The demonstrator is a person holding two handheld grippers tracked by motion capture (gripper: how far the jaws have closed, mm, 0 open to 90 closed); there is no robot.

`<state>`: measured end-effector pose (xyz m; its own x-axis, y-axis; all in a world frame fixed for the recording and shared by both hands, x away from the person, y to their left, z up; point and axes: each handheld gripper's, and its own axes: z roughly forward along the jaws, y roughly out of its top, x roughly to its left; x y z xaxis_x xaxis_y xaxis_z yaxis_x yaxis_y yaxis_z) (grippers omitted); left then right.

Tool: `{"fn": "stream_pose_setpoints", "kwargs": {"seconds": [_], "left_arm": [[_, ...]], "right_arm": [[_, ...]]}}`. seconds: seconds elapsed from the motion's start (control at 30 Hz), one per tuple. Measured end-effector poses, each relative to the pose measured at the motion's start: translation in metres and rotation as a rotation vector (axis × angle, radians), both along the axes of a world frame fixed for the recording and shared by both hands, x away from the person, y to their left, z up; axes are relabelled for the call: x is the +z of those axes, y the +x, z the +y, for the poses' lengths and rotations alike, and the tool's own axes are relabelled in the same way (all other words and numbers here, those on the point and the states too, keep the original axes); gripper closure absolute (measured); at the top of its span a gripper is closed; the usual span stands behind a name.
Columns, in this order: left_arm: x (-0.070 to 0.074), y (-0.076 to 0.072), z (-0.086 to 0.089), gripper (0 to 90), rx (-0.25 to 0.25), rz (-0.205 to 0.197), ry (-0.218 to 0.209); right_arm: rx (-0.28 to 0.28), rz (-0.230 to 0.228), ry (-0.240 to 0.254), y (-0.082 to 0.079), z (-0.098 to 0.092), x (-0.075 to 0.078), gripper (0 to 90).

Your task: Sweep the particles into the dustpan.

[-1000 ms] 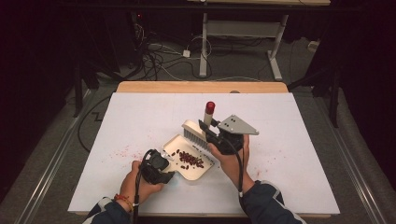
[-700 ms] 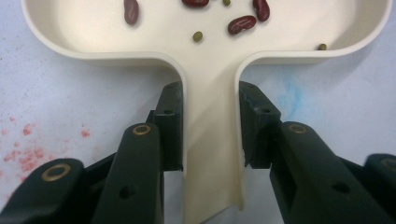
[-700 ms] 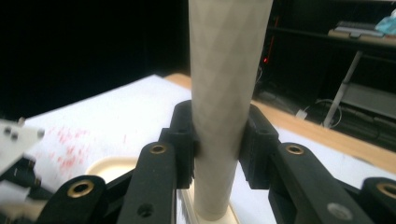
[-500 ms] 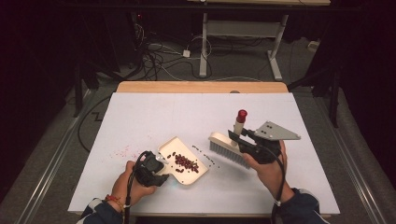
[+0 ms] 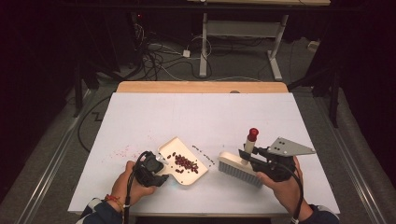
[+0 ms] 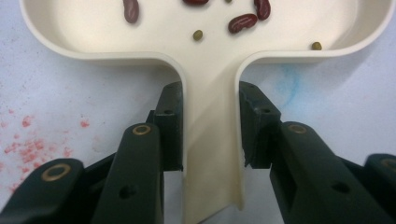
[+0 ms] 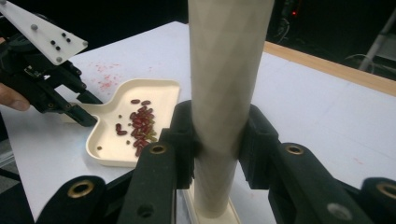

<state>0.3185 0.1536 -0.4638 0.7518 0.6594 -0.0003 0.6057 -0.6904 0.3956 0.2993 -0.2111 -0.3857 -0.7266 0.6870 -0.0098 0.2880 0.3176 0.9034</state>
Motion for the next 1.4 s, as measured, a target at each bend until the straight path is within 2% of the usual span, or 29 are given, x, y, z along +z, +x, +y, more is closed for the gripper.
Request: {"fn": "stream_pose_setpoints", "kwargs": {"seconds": [0.27,0.33,0.4,0.53,0.73,0.8,0.9,1.0,1.1,1.17,1.2,1.23,1.27,1.33,1.37,1.4], "left_arm": [[0.0,0.0,-0.001,64.1,0.001,-0.004,-0.002],[0.0,-0.001,-0.002,64.0,0.003,-0.009,-0.002],[0.0,0.0,-0.002,64.1,0.001,-0.006,-0.006],[0.0,0.0,-0.004,64.0,0.001,-0.009,-0.005],[0.0,0.002,-0.006,64.0,0.002,-0.004,-0.005],[0.0,0.002,-0.006,64.1,0.001,-0.004,-0.001],[0.0,0.002,-0.006,64.0,0.003,-0.001,0.001],[0.0,0.002,-0.006,64.0,0.003,0.004,0.0],[0.0,0.003,-0.006,64.0,0.004,0.007,-0.005],[0.0,0.003,-0.006,64.1,0.004,0.009,-0.006],[0.0,0.003,-0.005,64.0,0.003,0.01,-0.007],[0.0,0.003,-0.005,64.0,0.003,0.011,-0.008],[0.0,0.004,-0.005,64.0,0.002,0.014,-0.011],[0.0,0.004,-0.004,64.0,-0.001,0.016,-0.012],[0.0,0.004,-0.004,64.0,-0.001,0.016,-0.011],[0.0,0.004,-0.005,64.0,-0.001,0.016,-0.011]], "right_arm": [[0.001,-0.052,-0.013,0.017,0.028,-0.003,70.1],[0.011,-0.041,-0.005,0.023,0.033,-0.003,70.1],[0.012,-0.047,-0.009,0.026,0.037,-0.002,70.0],[-0.003,-0.049,0.035,0.033,0.036,-0.001,70.1],[-0.023,-0.063,0.061,0.035,0.031,0.006,70.0],[-0.041,-0.076,0.062,0.036,0.029,0.007,70.0],[-0.091,-0.12,0.036,0.042,0.033,0.005,70.0],[-0.134,-0.171,0.005,0.053,0.043,0.0,70.0],[-0.202,-0.257,-0.048,0.071,0.051,-0.002,69.9],[-0.236,-0.255,-0.016,0.088,0.052,-0.003,70.0],[-0.247,-0.24,0.008,0.096,0.053,-0.004,70.0],[-0.248,-0.226,0.012,0.104,0.056,-0.006,70.0],[-0.235,-0.22,0.008,0.111,0.06,-0.009,70.0],[-0.229,-0.226,-0.044,0.123,0.069,-0.016,69.9],[-0.209,-0.21,-0.044,0.128,0.073,-0.019,70.0],[-0.166,-0.187,-0.01,0.131,0.074,-0.021,69.9]]}}
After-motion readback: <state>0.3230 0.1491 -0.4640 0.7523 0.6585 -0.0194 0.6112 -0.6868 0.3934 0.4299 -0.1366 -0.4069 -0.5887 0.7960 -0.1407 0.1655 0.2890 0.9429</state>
